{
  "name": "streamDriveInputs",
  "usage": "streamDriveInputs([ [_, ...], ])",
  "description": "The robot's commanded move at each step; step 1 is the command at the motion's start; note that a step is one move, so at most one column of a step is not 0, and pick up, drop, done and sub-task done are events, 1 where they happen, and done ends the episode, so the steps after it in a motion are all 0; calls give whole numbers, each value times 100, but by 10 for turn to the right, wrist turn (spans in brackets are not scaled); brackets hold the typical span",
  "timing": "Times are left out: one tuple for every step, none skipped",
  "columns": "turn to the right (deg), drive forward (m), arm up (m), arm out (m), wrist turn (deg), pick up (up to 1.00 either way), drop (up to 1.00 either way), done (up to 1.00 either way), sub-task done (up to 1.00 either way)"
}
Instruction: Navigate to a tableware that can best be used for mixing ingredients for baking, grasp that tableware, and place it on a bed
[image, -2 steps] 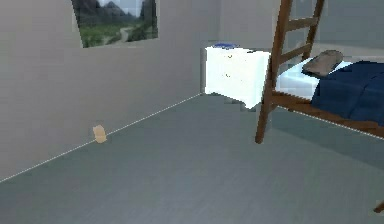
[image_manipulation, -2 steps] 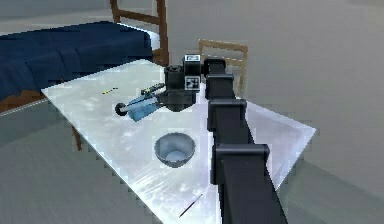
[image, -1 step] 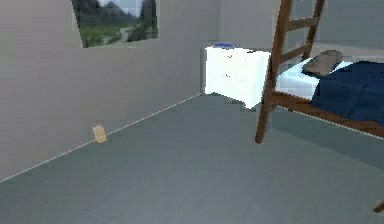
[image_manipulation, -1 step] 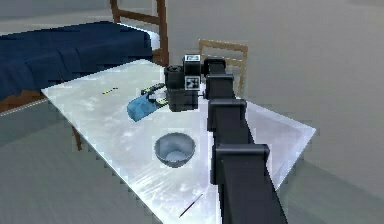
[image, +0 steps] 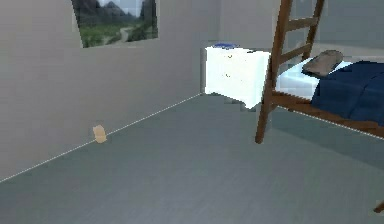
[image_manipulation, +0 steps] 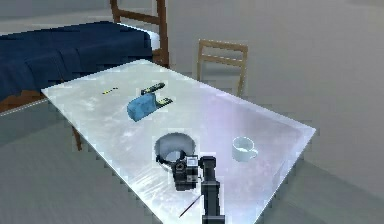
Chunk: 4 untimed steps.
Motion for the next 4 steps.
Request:
streamDriveInputs([
  [0, 0, 0, 0, 0, 100, 0, 0, 0],
  [0, 0, 10, 0, 0, 0, 0, 0, 0],
  [0, 0, 22, 0, 0, 0, 0, 0, 0],
  [0, 0, 0, 0, -450, 0, 0, 0, 0],
])
